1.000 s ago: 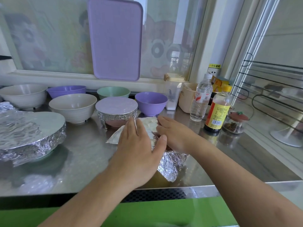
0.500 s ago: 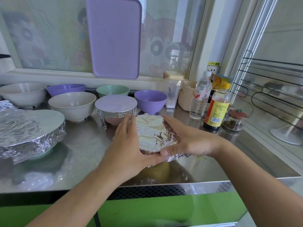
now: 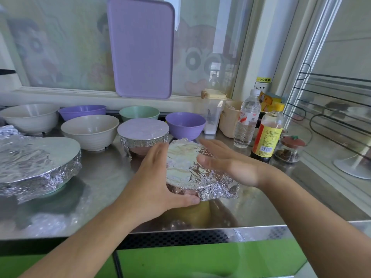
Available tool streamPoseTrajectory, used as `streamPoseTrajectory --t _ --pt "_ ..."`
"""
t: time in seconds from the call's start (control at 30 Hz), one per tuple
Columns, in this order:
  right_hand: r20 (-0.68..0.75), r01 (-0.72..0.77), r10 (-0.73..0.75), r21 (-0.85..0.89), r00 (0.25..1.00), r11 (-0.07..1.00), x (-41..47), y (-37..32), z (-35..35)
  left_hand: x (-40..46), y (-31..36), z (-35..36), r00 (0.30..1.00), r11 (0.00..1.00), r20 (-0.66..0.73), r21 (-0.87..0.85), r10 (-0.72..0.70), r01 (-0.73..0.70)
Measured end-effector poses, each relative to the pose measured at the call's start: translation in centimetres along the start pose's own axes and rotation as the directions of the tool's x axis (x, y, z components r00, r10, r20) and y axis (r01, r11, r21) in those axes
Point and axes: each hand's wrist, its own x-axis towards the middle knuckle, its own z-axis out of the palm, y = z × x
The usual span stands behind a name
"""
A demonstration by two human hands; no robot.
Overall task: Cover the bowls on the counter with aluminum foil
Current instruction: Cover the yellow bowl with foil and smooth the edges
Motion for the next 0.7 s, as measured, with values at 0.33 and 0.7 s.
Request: streamPoseTrajectory --t 0.33,0.7 --pt "-0.105 0.000 -0.026 -0.238 0.994 0.971 0.8 -1.3 1.6 0.6 -0.6 -0.9 0.995 1.000 0.096 -0.017 0.020 -0.018" --pt "0.069 0.135 -0.133 -0.018 0.989 0.991 -1.1 1.3 0.6 1.0 1.1 -1.6 0.982 0.974 0.173 -0.195 -0.078 0.112"
